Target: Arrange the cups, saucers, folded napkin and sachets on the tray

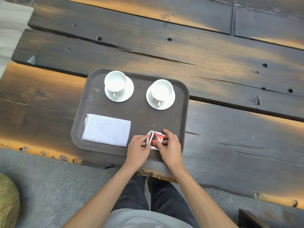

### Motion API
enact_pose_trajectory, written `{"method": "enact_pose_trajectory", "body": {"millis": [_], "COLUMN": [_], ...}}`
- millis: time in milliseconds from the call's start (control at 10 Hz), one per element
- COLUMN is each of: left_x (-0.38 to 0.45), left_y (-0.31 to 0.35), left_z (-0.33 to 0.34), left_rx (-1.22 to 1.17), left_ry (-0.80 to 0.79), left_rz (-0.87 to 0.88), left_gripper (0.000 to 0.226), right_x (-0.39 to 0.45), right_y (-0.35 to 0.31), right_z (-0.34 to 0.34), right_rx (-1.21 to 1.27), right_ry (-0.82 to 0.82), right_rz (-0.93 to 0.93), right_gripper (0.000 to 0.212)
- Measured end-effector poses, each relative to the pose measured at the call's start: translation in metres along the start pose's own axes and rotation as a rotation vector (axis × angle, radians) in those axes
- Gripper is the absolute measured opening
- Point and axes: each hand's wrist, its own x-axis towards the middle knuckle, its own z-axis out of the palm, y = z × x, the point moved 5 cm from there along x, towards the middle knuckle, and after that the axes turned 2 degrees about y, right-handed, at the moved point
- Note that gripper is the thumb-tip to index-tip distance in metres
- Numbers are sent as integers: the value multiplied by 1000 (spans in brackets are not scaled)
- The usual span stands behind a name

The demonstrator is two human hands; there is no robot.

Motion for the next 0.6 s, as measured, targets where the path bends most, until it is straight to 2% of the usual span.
{"method": "enact_pose_trajectory", "body": {"millis": [300,400,500,600], "left_x": [-2,-9,-18,-27], "left_y": [3,7,26,47], "left_z": [-6,-12,-24,-37], "left_rx": [17,95,270,430], "left_ry": [-2,-8,17,22], "left_rz": [46,140,288,444], "left_gripper": [43,45,55,64], "right_x": [-5,-9,-17,-22], "right_y": [-1,-3,-14,-27], "right_z": [-5,-14,-31,-49], "right_rx": [21,-8,-161,-259], "right_ry": [34,55,110,157], "right_rz": [-28,-83,-175,-277], "right_gripper": [50,48,49,60]}}
